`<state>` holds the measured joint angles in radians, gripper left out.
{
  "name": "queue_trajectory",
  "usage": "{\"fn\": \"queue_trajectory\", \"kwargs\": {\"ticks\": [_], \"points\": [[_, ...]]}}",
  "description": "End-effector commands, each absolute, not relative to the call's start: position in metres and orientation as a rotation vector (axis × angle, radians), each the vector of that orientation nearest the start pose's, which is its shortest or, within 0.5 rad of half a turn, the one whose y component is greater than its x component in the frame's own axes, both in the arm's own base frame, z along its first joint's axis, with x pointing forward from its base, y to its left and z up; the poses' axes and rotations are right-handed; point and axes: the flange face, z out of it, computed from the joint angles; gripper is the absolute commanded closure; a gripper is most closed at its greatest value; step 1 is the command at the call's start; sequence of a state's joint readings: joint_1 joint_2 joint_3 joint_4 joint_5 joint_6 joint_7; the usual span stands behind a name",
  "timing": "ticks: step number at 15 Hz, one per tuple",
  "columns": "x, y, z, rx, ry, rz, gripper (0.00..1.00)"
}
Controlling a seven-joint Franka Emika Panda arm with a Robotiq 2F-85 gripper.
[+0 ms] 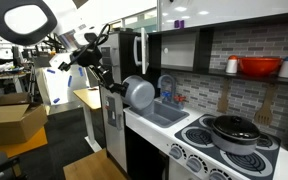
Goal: Move the pot from the sink to the top cabinet then close the cabinet door
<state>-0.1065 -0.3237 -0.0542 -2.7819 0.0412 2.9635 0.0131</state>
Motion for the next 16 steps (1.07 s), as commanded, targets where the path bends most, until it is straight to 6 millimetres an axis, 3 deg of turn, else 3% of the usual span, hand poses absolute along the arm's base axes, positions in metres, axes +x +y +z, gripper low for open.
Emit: {"fn": "queue_trajectory", "kwargs": {"ticks": [1, 6, 11, 16], "points": [[0.394, -0.068, 0.383, -3.056, 0.303, -0.706, 0.86], [0.373, -0.070, 0.405, -3.044, 0.252, -0.552, 0.86], [0.347, -0.081, 0.408, -3.060, 0.199, -0.338, 0.86], [0.334, -0.100, 0.417, -3.044, 0.235, -0.277, 0.86]]}}
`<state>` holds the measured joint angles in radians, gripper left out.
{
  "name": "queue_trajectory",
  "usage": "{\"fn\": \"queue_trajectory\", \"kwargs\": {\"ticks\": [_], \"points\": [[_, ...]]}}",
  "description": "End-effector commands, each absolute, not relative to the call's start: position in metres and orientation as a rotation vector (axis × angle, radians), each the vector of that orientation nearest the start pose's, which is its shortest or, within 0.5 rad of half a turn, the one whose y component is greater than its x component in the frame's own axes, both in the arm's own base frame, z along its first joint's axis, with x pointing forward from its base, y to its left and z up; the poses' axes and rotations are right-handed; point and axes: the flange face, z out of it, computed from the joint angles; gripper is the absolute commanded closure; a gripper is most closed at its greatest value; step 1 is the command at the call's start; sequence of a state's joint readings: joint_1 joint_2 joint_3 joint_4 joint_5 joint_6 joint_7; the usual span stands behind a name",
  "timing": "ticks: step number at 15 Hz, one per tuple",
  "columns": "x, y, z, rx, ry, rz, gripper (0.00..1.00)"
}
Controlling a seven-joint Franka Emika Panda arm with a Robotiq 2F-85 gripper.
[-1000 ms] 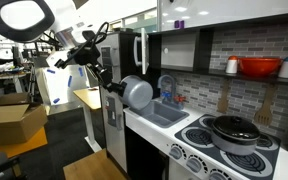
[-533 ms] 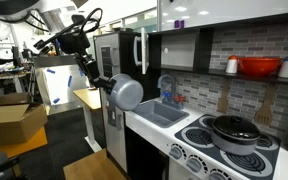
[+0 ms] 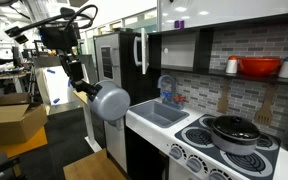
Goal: Move the pot from the sink to the top cabinet then close the cabinet door
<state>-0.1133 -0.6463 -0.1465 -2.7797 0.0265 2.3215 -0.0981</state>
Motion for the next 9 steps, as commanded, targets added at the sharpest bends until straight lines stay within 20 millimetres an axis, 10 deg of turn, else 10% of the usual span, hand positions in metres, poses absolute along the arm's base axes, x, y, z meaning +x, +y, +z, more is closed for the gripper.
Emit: {"fn": "queue_trajectory", "kwargs": {"ticks": [1, 9], "points": [[0.331, -0.107, 0.418, -3.036, 0.252, -0.270, 0.86], [0.315, -0.171, 0.432, -2.975, 0.468, -0.305, 0.86]]}}
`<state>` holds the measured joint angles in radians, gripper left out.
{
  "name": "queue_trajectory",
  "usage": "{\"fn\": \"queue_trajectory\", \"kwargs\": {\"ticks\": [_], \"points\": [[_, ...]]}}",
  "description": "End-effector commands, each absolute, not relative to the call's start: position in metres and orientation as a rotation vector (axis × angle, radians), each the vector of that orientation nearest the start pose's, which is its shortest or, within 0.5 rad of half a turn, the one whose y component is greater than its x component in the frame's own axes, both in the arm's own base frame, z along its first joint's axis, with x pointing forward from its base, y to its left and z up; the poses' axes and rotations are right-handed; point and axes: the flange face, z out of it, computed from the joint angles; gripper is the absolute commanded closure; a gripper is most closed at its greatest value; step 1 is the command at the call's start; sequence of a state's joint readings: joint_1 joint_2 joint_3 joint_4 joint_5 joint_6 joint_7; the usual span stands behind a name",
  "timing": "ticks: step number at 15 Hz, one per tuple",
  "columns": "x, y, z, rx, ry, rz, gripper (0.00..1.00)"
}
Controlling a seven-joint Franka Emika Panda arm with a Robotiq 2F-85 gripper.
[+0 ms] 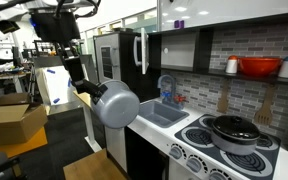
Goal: Move the pot from the sink to the top cabinet then close the cabinet door
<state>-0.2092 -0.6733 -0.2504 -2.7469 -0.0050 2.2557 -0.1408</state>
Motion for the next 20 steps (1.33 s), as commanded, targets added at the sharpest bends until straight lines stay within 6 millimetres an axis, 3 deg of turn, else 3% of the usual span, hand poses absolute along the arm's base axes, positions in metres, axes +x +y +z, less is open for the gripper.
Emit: {"fn": "queue_trajectory", "kwargs": {"ticks": [1, 6, 16, 20], "points": [[0.314, -0.179, 0.435, -2.957, 0.509, -0.322, 0.86], [0.314, -0.227, 0.458, -2.820, 0.690, -0.408, 0.86], [0.335, -0.280, 0.493, -2.462, 0.797, -0.490, 0.86], [0.340, -0.326, 0.507, -2.399, 0.859, -0.538, 0.86]]}}
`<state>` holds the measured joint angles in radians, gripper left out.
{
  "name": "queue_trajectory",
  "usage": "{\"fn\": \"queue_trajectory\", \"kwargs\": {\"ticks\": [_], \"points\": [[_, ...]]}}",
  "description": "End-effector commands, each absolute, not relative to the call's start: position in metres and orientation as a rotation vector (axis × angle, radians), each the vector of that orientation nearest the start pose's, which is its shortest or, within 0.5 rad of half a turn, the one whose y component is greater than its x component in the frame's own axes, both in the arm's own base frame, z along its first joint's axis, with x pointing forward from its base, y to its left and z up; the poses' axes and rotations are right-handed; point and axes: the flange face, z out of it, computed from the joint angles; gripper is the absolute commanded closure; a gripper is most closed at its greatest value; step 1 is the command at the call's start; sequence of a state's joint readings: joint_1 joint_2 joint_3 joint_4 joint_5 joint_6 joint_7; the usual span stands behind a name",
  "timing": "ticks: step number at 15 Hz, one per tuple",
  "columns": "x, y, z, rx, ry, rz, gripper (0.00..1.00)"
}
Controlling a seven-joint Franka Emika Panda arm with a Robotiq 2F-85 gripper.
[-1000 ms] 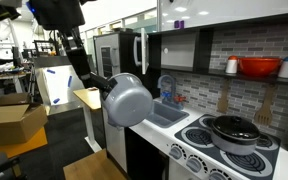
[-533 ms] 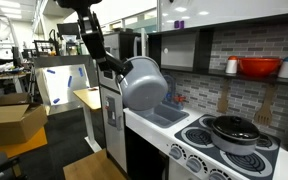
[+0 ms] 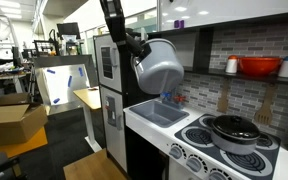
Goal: Move the pot from the sink to the top cabinet then close the cabinet door
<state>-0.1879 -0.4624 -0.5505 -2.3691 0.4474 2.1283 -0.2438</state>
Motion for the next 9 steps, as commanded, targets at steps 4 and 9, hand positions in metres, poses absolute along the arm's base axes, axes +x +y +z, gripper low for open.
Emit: {"fn": "queue_trajectory", "kwargs": {"ticks": [4, 9], "points": [[0.345, -0.365, 0.521, -2.324, 0.875, -0.581, 0.86], [0.351, -0.375, 0.508, -2.139, 0.861, -0.580, 0.86]]}}
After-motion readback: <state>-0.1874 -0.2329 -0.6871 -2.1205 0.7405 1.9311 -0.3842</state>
